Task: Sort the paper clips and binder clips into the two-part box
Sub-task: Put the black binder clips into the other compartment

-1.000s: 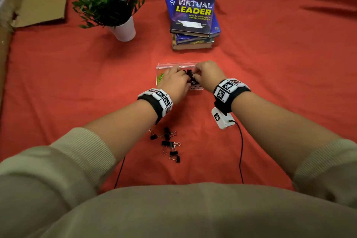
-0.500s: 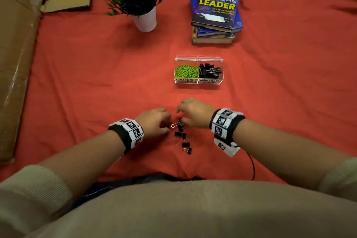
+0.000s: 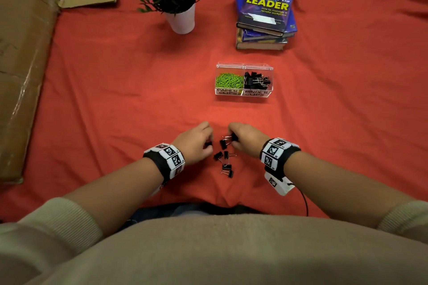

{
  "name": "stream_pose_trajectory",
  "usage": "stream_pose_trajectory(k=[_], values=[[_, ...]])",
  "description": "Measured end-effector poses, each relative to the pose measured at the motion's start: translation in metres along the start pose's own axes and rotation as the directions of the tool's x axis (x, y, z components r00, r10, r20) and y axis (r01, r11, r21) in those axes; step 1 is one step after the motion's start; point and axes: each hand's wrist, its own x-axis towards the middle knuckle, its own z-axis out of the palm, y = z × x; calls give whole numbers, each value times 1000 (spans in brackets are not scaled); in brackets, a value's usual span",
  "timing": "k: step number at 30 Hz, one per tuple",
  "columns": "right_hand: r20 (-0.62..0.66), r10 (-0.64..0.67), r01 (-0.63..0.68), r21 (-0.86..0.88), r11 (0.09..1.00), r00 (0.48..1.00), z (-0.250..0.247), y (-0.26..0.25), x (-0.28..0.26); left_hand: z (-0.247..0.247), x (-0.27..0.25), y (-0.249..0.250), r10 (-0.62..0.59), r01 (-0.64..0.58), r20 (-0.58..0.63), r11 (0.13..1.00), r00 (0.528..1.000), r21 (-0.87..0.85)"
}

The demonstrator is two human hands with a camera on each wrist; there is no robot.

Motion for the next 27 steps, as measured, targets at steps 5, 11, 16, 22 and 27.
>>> stream_pose_trajectory(k=[5,11,16,22,27], values=[[-62,71,-70,16,997,996,-9,10,-1,5,2,12,105,-102,53,993,993,-59],[-57,-120,120,-1,993,991,-8,0,-1,14,-3,16,128,-141,163,988,978,69],[30,-188,190,-235,953,982,10,-9,4,16,-5,16,150,-176,217,979,964,102],[-20,-127,119,-233,965,992,12,-6,1,16,-3,18,99,-142,242,976,965,167],[-59,-18,15,-40,999,998,4,5,-1,11,0,19,83,-118,218,981,972,154]])
